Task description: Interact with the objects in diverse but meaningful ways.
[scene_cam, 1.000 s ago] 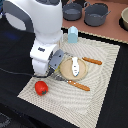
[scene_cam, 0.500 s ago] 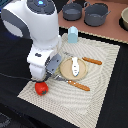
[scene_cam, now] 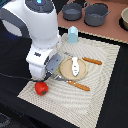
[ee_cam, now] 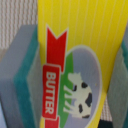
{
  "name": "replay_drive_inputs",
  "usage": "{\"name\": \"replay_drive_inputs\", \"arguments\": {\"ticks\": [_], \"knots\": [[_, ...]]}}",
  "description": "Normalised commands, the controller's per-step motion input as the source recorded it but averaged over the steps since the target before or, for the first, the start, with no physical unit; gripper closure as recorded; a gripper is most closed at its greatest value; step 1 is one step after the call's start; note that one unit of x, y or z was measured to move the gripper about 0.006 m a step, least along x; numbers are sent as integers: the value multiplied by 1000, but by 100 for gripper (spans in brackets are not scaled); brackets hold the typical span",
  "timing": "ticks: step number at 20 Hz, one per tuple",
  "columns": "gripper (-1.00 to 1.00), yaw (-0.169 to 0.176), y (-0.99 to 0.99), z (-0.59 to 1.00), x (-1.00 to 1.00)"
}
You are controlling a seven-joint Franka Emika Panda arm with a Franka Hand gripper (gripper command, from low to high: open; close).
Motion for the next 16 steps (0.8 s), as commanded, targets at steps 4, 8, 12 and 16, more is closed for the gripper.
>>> {"name": "replay_drive_inputs", "arguments": {"ticks": [4,8,12,16], "knots": [[100,54,206,671,-189],[100,32,36,616,23],[100,0,-250,469,801],[100,-17,-422,376,847]]}}
